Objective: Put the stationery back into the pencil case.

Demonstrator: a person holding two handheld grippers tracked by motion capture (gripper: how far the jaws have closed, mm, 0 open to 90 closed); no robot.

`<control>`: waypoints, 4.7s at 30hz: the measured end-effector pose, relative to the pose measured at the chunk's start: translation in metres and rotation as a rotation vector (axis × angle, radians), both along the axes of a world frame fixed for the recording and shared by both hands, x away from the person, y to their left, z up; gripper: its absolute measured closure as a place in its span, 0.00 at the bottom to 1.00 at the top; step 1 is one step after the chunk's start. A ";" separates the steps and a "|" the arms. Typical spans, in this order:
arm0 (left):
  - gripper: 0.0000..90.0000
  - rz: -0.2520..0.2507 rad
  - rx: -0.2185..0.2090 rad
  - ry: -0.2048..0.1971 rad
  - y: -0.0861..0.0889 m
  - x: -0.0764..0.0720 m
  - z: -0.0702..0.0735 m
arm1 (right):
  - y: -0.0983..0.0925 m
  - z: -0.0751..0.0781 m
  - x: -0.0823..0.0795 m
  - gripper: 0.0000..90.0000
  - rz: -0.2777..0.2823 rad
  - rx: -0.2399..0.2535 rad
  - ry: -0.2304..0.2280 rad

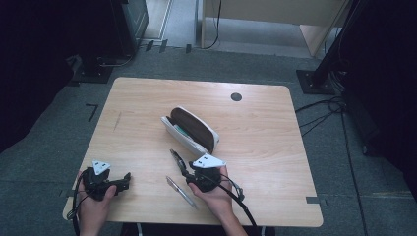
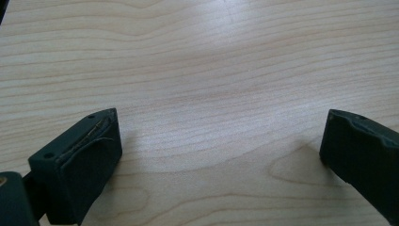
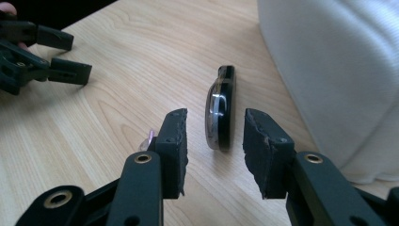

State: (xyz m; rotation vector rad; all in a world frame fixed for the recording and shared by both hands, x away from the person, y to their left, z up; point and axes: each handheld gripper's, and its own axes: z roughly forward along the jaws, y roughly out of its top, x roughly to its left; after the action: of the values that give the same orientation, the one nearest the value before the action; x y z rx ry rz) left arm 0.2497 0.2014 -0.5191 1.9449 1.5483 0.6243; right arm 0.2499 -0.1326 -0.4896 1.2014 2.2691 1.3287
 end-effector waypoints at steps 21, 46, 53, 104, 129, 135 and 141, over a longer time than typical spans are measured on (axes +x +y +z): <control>0.00 0.000 0.000 0.000 0.000 0.000 0.000 | 0.021 -0.020 0.012 0.67 -0.050 -0.101 0.018; 0.00 0.001 0.000 -0.001 0.000 0.000 0.000 | 0.004 -0.003 0.006 0.82 -0.064 -0.049 -0.037; 0.00 0.000 0.000 -0.001 0.000 0.000 0.000 | -0.013 0.020 -0.003 0.82 -0.050 -0.011 -0.070; 0.00 0.002 -0.001 -0.001 0.000 0.000 0.000 | -0.055 0.082 0.051 0.82 -0.074 -0.113 -0.083; 0.00 0.001 0.000 -0.001 0.000 0.000 0.000 | -0.043 0.075 0.072 0.82 -0.062 -0.086 -0.051; 0.00 0.002 -0.001 -0.002 0.000 0.000 0.000 | -0.042 0.072 0.074 0.82 -0.062 -0.100 -0.038; 0.00 0.001 -0.001 -0.002 0.000 0.000 0.000 | -0.040 0.066 0.080 0.81 -0.063 -0.098 -0.024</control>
State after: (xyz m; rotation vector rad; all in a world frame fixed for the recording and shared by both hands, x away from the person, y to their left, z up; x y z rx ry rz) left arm 0.2497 0.2013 -0.5191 1.9420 1.5488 0.6250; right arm 0.3298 -0.1730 -0.4239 1.2072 2.2327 1.1888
